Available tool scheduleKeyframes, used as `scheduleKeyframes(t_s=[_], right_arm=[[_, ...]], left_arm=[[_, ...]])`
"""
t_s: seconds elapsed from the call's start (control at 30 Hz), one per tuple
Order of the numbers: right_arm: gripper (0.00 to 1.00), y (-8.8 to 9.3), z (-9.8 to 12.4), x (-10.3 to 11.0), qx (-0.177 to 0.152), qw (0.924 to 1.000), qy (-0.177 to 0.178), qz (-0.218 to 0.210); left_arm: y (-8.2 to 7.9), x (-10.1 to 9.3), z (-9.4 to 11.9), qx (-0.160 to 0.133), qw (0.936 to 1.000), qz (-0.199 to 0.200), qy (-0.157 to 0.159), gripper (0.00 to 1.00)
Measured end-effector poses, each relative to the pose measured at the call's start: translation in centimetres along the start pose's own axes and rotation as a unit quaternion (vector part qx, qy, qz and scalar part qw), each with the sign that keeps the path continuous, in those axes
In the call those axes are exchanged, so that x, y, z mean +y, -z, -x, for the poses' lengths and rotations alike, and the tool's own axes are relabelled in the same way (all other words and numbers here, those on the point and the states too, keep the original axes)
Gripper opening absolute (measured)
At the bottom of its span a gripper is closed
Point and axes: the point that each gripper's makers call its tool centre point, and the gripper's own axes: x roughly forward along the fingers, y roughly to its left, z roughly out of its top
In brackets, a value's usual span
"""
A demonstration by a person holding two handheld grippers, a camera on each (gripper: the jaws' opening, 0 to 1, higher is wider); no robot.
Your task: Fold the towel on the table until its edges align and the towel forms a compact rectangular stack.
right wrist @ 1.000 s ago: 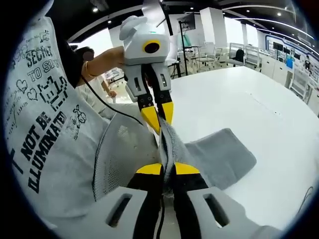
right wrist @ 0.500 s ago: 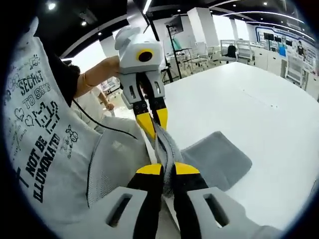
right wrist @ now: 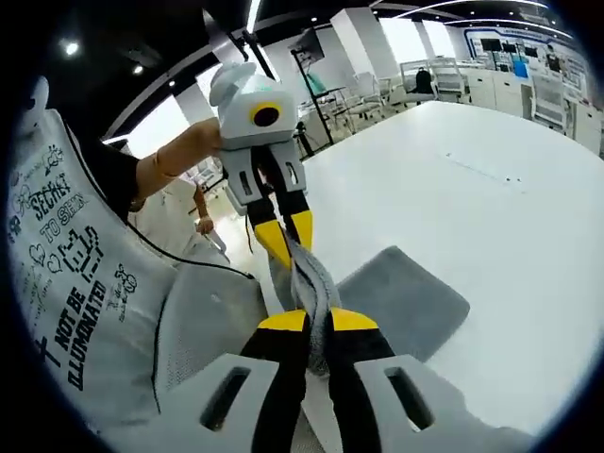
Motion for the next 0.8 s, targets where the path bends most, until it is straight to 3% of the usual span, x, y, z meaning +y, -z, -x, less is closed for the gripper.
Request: scheduleKeyframes(t_s=[0.17,0.37,0.5,0.6,0.7,0.73,0.8], right_arm=[[0.06,0.2,-0.6,-1.5,0.009,0.9999,-0.002,-0.007],[0.1,-0.3,-0.7,-1.9,-0.021,0.9989,-0.026,-0.032],[0.21,0.2,-1.0,-1.7,-0.02,0.9986,-0.037,-0.031],[0.3,1.5,-1.7,-1.7,0.007,0.9993,-0.037,0.007],[0.24,1.8,-2.4,-2.1,0.005,0.9994,-0.022,0.026],[0.16,1.7,-2.6,-2.4,0.0,0.9996,-0.017,0.021],[0.13,1.4,-2.7,-3.4,-0.013,0.9999,0.005,-0.002]], left_arm=[[0.5,1.6,-0.8,0.011,0.9999,0.002,0.008,0.07],[1.0,3.1,-1.5,0.019,0.9997,0.013,0.013,0.06],[1.5,3.9,-2.1,0.023,0.9994,0.019,0.017,0.06],[1.5,4.4,-2.4,0.023,0.9992,0.027,0.018,0.06],[1.6,4.8,-2.7,0.023,0.9991,0.031,0.019,0.06],[1.6,4.9,-2.8,0.024,0.9991,0.03,0.019,0.06],[1.8,5.1,-2.8,0.028,0.9991,0.028,0.016,0.06]])
